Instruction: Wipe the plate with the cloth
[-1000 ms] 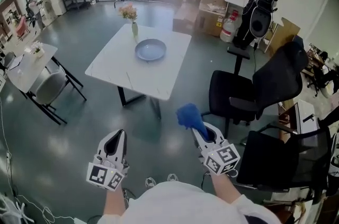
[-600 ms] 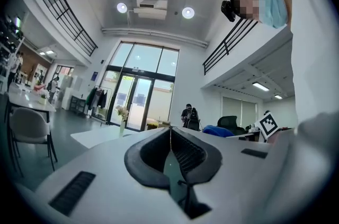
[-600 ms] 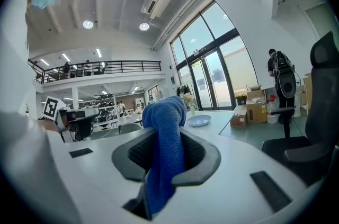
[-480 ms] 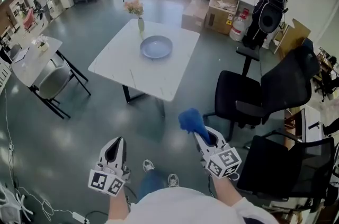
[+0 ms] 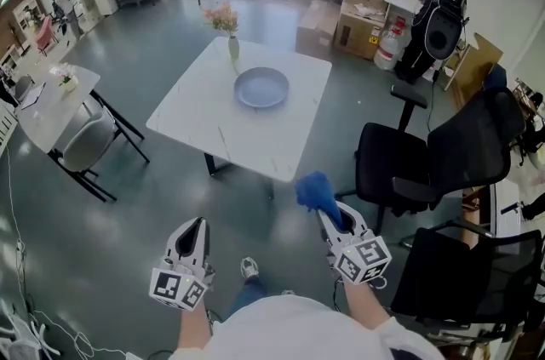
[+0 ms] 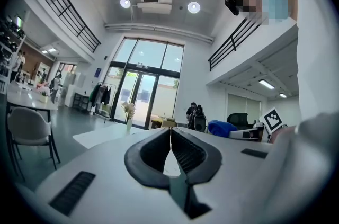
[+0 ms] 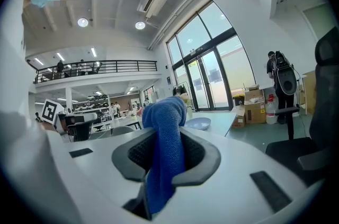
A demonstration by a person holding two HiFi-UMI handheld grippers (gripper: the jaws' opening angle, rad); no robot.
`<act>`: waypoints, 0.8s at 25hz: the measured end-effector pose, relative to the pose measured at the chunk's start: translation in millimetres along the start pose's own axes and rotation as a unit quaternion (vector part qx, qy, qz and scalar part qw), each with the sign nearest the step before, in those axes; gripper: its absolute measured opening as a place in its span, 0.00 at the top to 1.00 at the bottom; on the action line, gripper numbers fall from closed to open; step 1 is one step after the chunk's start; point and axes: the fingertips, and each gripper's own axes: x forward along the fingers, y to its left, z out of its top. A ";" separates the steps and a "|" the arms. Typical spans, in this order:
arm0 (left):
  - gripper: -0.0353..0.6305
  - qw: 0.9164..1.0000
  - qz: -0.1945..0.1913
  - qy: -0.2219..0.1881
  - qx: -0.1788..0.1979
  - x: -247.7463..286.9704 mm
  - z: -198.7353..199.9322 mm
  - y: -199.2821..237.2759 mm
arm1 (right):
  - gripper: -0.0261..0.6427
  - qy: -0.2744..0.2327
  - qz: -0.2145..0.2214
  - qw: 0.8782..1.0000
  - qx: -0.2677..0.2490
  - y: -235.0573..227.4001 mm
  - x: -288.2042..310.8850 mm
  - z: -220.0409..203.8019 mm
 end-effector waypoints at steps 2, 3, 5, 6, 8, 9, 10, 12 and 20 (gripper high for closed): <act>0.90 1.000 -0.015 0.004 0.008 13.8 4.4 13.5 | 0.82 -0.006 -0.008 1.000 -0.001 1.2 17.6 8.7; 0.90 1.000 -0.022 0.005 0.011 20.7 7.5 20.5 | 0.82 -0.008 -0.013 1.000 -0.002 2.3 25.9 12.8; 0.90 0.999 -0.036 0.002 0.011 34.1 15.3 35.6 | 0.82 -0.014 -0.022 1.000 -0.003 5.2 42.0 18.8; 0.90 0.999 -0.043 0.000 0.011 40.4 19.4 43.6 | 0.82 -0.018 -0.026 0.999 -0.003 6.6 49.7 20.8; 0.90 0.998 -0.055 -0.002 0.014 52.0 24.4 59.3 | 0.82 -0.025 -0.037 0.999 -0.003 8.8 63.6 23.1; 0.90 0.998 -0.059 -0.001 0.016 57.0 24.9 66.1 | 0.82 -0.026 -0.044 0.999 -0.003 9.4 69.4 23.9; 0.90 0.998 -0.064 0.000 0.016 61.5 24.7 72.3 | 0.82 -0.026 -0.050 0.998 -0.003 9.9 74.6 24.2; 0.90 0.997 -0.074 0.002 0.012 69.1 23.5 83.0 | 0.82 -0.025 -0.059 0.998 -0.003 11.2 84.4 23.1; 0.90 0.995 -0.096 0.026 -0.001 96.9 9.8 110.7 | 0.82 -0.014 -0.077 0.997 0.009 2.8 117.8 13.9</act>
